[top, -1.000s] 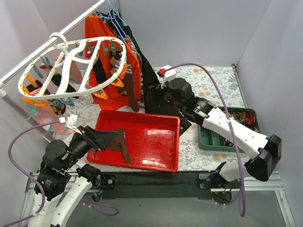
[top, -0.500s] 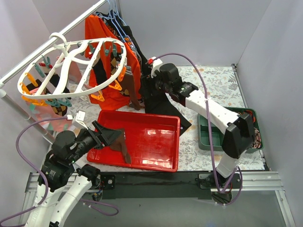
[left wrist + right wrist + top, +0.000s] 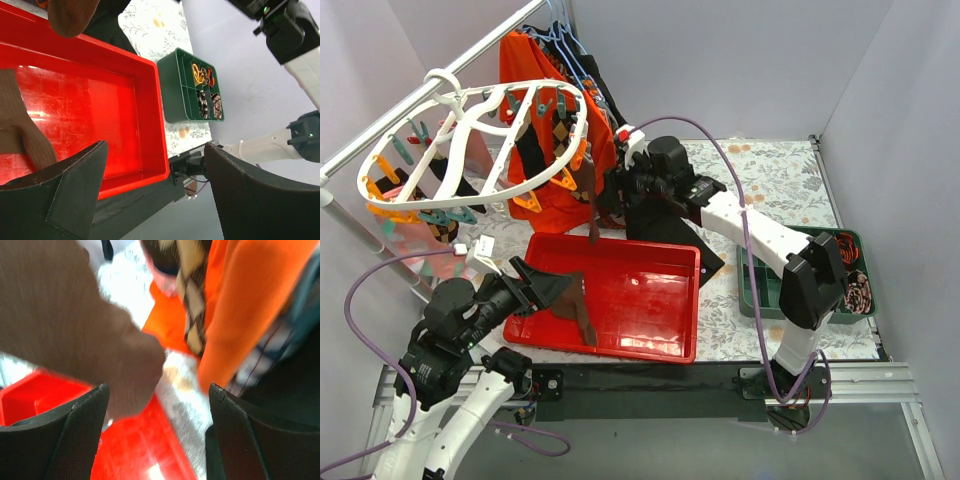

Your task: Remove the socks clipped to the hanger

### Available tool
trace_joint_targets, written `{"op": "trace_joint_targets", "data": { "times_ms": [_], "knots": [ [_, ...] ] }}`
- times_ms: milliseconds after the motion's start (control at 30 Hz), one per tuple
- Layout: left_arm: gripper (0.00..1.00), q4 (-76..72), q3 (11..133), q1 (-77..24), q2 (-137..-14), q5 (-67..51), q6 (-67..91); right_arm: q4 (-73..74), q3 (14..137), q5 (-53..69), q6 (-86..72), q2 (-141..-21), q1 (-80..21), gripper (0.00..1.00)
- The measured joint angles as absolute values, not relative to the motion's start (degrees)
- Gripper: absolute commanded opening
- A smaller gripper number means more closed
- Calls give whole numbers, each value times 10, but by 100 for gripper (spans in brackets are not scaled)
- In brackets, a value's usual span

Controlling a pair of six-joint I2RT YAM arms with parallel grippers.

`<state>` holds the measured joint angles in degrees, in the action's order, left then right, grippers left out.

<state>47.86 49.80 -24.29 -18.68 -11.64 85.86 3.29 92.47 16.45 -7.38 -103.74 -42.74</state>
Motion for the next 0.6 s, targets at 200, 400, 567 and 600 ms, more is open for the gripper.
{"op": "trace_joint_targets", "data": {
  "times_ms": [200, 400, 567, 600],
  "knots": [
    [75, 483, 503, -243, -196, -116, 849, 32, 838, 167, -65, -987, -433, 88],
    [76, 500, 503, -243, -193, -122, 847, 10, 809, 189, -52, -971, -439, 88],
    [75, 513, 508, -243, -190, -132, 847, -17, 840, 197, -52, -999, -442, 67],
    [75, 516, 511, -243, -190, -134, 847, -22, 851, 196, -52, -1008, -443, 62]
  ]
}}
